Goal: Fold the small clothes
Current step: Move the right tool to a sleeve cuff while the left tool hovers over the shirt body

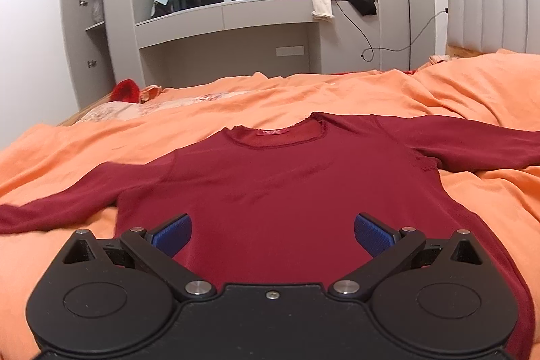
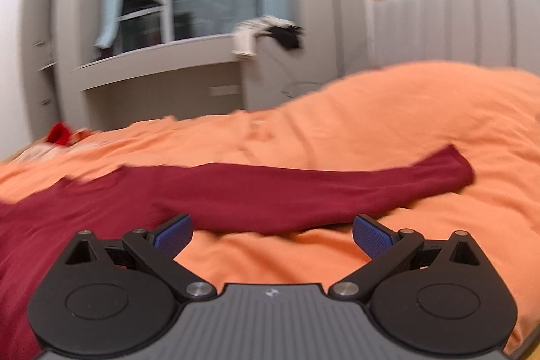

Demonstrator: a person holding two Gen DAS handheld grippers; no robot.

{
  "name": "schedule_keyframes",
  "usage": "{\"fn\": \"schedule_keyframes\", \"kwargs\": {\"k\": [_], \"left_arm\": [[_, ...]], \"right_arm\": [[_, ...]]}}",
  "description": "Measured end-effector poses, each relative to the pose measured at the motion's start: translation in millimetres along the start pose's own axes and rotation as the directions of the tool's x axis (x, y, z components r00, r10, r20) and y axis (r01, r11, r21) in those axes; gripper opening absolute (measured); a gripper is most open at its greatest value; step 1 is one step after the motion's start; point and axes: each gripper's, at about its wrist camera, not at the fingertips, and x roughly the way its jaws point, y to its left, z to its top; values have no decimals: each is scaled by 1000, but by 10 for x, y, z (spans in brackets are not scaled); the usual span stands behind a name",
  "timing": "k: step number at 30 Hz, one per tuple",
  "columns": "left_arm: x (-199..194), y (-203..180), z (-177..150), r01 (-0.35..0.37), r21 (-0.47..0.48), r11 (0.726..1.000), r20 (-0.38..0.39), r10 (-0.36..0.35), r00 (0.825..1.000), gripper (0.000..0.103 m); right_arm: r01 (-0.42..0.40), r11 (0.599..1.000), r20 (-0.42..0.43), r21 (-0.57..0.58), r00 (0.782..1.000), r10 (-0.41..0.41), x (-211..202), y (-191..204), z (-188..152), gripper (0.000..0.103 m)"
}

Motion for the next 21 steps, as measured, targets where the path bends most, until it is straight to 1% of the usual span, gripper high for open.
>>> {"fn": "schedule_keyframes", "kwargs": {"k": [2, 4, 8, 10, 12, 15, 17, 19, 21], "left_arm": [[120, -17, 56, 6, 13, 1000, 0, -6, 1000, 102], [218, -29, 99, 7, 29, 1000, 5, -7, 1000, 103], [396, -31, 126, 13, 39, 999, 5, -13, 1000, 103], [462, -2, 92, 22, 18, 1000, -4, -22, 1000, 103], [524, 46, 44, 26, -8, 1000, -10, -26, 1000, 102], [587, 119, -18, 19, -41, 999, -2, -19, 1000, 103], [614, 172, -37, 14, -78, 997, -5, -15, 1000, 103], [637, 221, -38, 15, -133, 991, -10, -17, 1000, 102], [656, 250, -31, 21, -161, 987, -9, -22, 1000, 102]], "right_arm": [[49, 998, -21, 49, 999, -48, 163, -140, 75, 103], [88, 993, -38, 74, 996, -85, 311, -225, 122, 103], [166, 984, -83, 65, 983, -161, 591, -332, 206, 103], [212, 977, -77, 32, 975, -209, 624, -336, 203, 103], [242, 970, -64, 14, 969, -240, 669, -366, 173, 103], [257, 965, -40, 46, 966, -256, 679, -464, 119, 103], [250, 966, -29, 72, 968, -249, 689, -556, 106, 103], [255, 964, -10, 73, 967, -255, 687, -624, 95, 103], [273, 960, 19, 66, 961, -274, 681, -675, 94, 103]]}}
